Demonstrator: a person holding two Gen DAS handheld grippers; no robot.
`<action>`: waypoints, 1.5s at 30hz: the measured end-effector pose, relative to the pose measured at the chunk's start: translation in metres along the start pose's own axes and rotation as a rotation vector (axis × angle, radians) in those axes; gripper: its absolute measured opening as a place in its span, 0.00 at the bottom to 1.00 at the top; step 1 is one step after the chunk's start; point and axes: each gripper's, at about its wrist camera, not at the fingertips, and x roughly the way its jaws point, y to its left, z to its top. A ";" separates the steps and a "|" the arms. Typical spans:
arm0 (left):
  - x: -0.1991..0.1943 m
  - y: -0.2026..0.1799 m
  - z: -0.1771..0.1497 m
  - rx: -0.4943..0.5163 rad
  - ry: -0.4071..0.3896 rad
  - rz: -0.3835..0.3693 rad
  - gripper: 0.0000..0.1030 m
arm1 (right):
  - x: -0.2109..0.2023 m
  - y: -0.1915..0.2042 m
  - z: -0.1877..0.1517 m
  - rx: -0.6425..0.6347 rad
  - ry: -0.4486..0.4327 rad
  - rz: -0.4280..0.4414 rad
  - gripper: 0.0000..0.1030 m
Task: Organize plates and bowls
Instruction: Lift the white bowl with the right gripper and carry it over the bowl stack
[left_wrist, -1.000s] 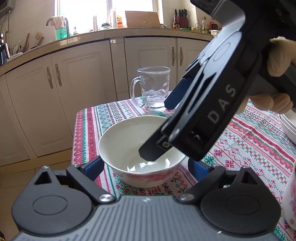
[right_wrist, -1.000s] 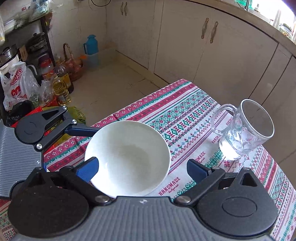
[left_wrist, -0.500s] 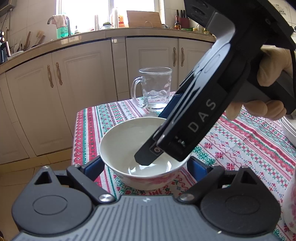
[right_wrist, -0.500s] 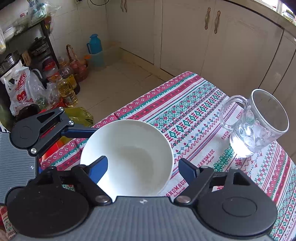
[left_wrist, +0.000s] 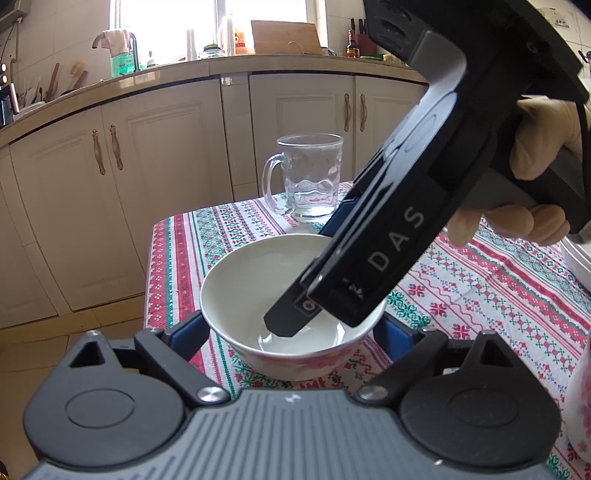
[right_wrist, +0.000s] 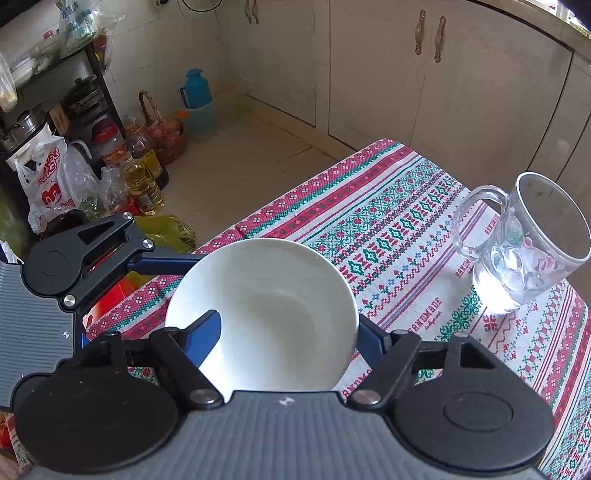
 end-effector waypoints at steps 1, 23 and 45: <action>0.000 0.000 0.000 0.002 0.003 -0.001 0.92 | -0.001 0.000 0.000 0.004 0.001 0.001 0.80; -0.050 -0.028 0.016 0.021 0.047 -0.001 0.91 | -0.047 0.024 -0.019 0.001 -0.025 0.024 0.80; -0.133 -0.095 0.022 0.066 0.015 -0.030 0.92 | -0.146 0.075 -0.085 0.011 -0.113 -0.005 0.80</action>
